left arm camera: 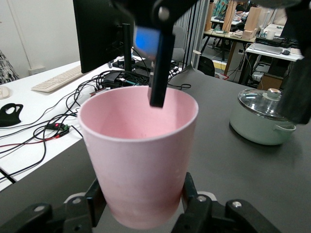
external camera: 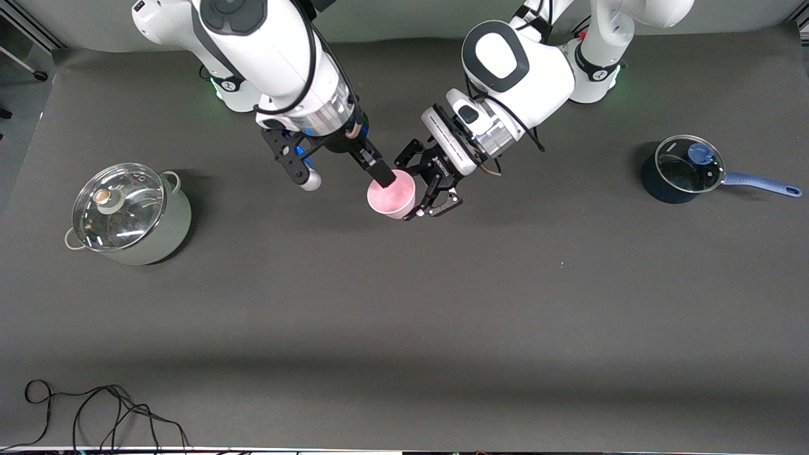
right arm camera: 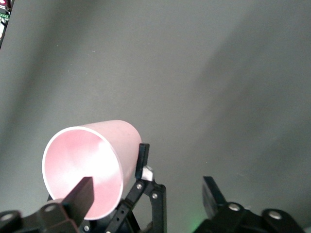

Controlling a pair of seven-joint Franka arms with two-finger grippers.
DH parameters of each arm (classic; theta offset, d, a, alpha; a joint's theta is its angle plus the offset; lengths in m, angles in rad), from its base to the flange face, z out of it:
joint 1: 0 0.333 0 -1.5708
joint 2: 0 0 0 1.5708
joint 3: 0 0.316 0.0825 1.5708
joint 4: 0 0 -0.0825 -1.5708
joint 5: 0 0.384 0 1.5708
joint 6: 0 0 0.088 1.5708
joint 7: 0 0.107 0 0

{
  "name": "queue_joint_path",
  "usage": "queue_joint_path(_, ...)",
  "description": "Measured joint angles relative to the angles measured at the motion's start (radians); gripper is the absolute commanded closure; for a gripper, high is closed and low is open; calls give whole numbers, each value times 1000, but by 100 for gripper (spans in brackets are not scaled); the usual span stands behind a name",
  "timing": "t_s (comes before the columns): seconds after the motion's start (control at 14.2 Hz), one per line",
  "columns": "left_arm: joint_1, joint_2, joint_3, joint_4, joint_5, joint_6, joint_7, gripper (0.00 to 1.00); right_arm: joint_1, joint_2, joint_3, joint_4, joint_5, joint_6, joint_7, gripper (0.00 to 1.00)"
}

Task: Transfer pink cup from left to right arm
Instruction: 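Open the left gripper and withdraw it while the right gripper holds the cup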

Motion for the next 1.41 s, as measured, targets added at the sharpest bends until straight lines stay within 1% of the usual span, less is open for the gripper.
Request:
queue_joint_path(0.14,0,0,0,0,-2,5,0,88,0,5,0,0,0,9,0,41)
queue_joint_path(0.21,0,0,0,0,-3,6,0,87,0,8,0,0,0,11,0,50)
queue_joint_path(0.28,0,0,0,0,-4,7,-1,87,0,10,0,0,0,13,0,82)
queue_joint_path(0.35,0,0,0,0,-5,7,-1,87,0,14,0,0,0,13,0,100)
queue_joint_path(0.71,-4,2,-8,1,-10,12,2,86,-1,21,0,4,0,34,0,100)
queue_joint_path(0.85,-5,2,-8,1,-9,17,10,84,-1,21,0,4,0,33,0,100)
queue_joint_path(0.92,-5,2,-8,1,-9,17,10,78,-1,21,0,4,1,33,0,100)
queue_joint_path(0.99,-5,2,-8,1,-9,17,10,67,-1,21,0,4,1,33,0,100)
queue_joint_path(1.06,-5,2,-8,1,-9,17,10,51,-1,22,0,4,2,33,0,100)
queue_joint_path(1.13,-5,3,-8,1,-10,17,10,33,-2,22,0,4,3,33,0,100)
queue_joint_path(1.2,-5,3,-8,2,-10,17,8,21,-2,22,0,4,3,33,-2,100)
queue_joint_path(1.41,-4,4,-4,5,-17,21,-32,14,-4,21,-3,8,4,32,-34,100)
